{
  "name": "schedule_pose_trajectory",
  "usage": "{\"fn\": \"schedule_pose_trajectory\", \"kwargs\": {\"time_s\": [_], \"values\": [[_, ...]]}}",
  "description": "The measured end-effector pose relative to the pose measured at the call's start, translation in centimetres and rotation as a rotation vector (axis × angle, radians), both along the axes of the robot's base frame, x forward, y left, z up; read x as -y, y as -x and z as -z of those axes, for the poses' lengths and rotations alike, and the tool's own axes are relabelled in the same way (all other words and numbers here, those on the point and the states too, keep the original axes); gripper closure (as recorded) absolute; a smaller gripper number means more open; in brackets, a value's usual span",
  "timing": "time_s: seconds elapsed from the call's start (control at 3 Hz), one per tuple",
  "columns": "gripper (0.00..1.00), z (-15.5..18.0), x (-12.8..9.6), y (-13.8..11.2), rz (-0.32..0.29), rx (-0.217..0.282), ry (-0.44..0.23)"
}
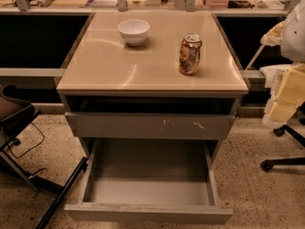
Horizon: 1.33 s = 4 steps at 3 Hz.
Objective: Place orange can into middle drawer
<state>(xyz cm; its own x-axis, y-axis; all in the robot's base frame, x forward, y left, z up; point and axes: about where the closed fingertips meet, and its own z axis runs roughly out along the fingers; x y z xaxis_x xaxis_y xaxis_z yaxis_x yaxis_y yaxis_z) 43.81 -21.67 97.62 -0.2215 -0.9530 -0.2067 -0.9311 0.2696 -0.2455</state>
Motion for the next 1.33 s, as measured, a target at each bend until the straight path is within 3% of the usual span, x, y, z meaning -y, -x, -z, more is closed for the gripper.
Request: {"fn": "schedule_pose_trajectory", "kwargs": {"time_s": [0.33, 0.67, 1.0, 1.33], "values": [[0.0, 0.0, 0.0, 0.0, 0.0, 0.0, 0.0], [0.0, 0.9, -0.2, -1.5, -0.019, -0.03, -0.034], [0.0, 2.7, -1.7, -5.0, -0.125, -0.107, -0.139], [0.0, 3.9, -3.8, -10.3, -0.231, -0.121, -0.337]]}}
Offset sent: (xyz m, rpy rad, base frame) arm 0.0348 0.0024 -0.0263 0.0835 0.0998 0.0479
